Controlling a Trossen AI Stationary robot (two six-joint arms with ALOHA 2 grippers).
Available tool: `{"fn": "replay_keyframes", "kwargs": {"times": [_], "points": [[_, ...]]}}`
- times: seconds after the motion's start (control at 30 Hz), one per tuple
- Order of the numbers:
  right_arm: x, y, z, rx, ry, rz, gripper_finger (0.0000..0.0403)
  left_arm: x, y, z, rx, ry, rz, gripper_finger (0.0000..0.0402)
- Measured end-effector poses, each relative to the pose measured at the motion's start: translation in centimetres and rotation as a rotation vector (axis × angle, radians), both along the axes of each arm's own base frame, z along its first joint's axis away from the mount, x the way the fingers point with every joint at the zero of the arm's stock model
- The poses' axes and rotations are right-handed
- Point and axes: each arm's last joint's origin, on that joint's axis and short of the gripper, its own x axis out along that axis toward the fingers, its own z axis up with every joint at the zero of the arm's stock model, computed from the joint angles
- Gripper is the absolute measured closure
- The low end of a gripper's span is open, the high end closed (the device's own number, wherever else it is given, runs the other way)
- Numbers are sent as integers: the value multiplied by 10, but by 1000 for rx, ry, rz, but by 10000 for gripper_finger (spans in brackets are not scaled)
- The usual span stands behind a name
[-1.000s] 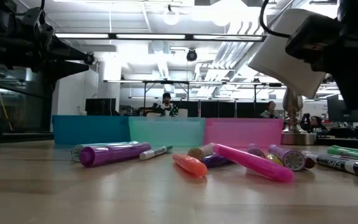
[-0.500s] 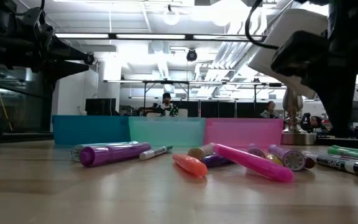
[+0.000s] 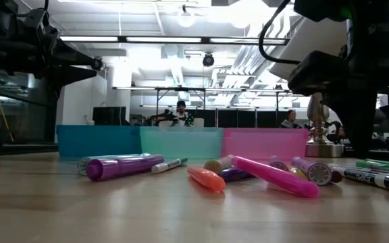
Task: Pick & Place Markers
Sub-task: Put the green highlighter pen into the pink bin
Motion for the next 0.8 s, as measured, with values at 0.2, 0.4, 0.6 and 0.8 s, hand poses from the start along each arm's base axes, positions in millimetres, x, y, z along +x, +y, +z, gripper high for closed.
{"fn": "replay_keyframes", "kwargs": {"times": [0.2, 0.4, 0.6, 0.8], "points": [[0, 3, -1, 23, 5, -4, 213, 0, 0, 0, 0, 0, 0, 254], [-2, 6, -1, 30, 10, -13, 214, 0, 0, 0, 0, 0, 0, 254], [-2, 8, -1, 36, 6, -18, 213, 0, 0, 0, 0, 0, 0, 254], [5, 12, -16, 58, 17, -15, 213, 0, 0, 0, 0, 0, 0, 254]]}}
